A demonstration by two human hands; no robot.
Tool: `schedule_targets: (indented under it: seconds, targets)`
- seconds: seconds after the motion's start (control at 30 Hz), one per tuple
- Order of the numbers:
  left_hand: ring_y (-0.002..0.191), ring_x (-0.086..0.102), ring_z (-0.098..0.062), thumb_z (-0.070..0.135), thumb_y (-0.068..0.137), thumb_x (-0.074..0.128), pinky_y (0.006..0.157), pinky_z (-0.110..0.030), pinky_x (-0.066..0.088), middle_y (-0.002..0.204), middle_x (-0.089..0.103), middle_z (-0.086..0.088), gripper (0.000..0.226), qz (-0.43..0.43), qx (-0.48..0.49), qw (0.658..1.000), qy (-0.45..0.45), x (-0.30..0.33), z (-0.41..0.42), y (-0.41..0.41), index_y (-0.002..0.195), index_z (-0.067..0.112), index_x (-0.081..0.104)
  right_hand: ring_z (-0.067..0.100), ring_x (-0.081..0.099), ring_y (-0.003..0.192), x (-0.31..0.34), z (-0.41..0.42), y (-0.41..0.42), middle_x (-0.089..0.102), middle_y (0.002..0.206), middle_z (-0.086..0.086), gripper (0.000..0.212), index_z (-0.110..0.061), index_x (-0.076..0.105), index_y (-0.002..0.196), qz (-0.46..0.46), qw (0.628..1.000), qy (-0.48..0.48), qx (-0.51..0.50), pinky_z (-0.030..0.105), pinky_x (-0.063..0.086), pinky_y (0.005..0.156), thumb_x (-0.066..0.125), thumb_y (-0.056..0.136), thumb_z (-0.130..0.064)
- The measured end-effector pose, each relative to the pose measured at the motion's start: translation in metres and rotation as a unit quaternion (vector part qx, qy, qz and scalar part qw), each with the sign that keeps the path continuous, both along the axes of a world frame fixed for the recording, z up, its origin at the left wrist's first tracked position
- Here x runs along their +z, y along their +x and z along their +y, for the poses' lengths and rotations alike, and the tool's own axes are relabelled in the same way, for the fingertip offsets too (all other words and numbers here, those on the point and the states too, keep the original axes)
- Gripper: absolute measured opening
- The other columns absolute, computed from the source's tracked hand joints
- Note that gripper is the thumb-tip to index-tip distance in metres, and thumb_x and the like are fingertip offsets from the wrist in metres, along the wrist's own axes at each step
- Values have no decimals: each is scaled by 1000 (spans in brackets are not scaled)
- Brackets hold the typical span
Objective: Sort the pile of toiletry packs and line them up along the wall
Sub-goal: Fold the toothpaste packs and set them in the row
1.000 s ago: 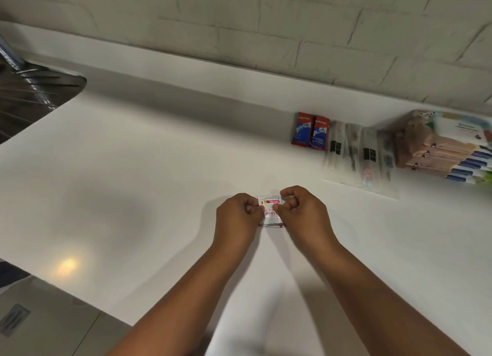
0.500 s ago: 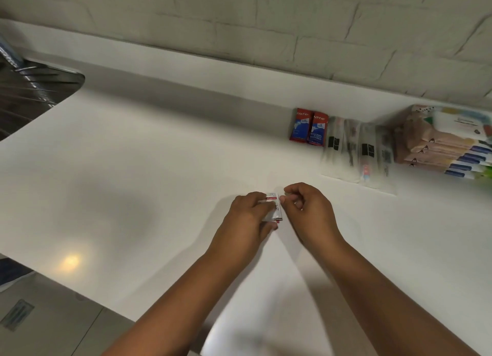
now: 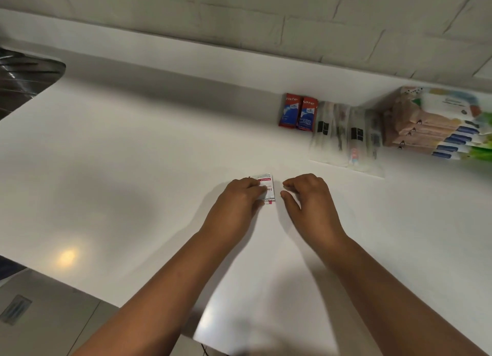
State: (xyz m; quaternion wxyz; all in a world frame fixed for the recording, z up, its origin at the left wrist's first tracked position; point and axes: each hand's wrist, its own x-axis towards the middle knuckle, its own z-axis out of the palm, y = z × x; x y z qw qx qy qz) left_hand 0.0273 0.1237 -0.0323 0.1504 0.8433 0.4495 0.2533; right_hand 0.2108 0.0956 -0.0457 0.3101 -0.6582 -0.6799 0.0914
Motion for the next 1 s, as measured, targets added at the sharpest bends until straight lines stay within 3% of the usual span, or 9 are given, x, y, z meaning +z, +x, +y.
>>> schedule_targets:
  seconds: [0.1,0.23,0.47,0.67,0.83,1.0]
  targets:
    - [92,60,-31,5,82,62,73,-39,52,103,66,-7,16,-3,-4,1000,2,1,6,6,95,12,70,25,53,99,-3,1,12,62,104,4,20,-12,68,107,-37,999,17,-25,20,32,87,65,88,-16]
    - [92,62,-32,3,82,62,74,-38,53,103,67,-9,18,-5,-14,1000,5,4,16,18,95,10,70,28,50,113,-1,9,25,60,118,8,24,-15,67,112,-53,995,15,-78,38,41,95,64,88,-20]
    - [84,63,-32,11,84,58,69,-39,54,96,69,-10,13,36,-24,999,13,5,39,39,90,8,69,29,39,130,5,35,56,51,136,9,31,-16,62,122,-111,986,5,-122,44,34,105,55,94,-25]
    - [90,62,-32,14,89,56,74,-38,53,100,69,-10,16,53,-34,998,6,8,62,52,97,7,68,32,17,145,2,55,70,30,155,7,47,-25,40,143,-148,974,-81,-148,47,19,116,33,100,-43]
    - [98,61,-29,14,91,56,82,-34,50,108,67,-9,19,70,-45,997,-3,10,83,65,106,10,67,31,8,147,-1,58,71,21,159,4,51,-31,29,149,-170,968,-103,-150,49,9,118,24,100,-46]
    - [96,60,-28,13,91,55,79,-31,48,108,66,-9,22,79,-47,995,-26,13,100,77,111,13,65,30,6,147,-3,59,72,22,158,3,51,-32,29,148,-172,968,-108,-146,50,7,119,22,100,-46]
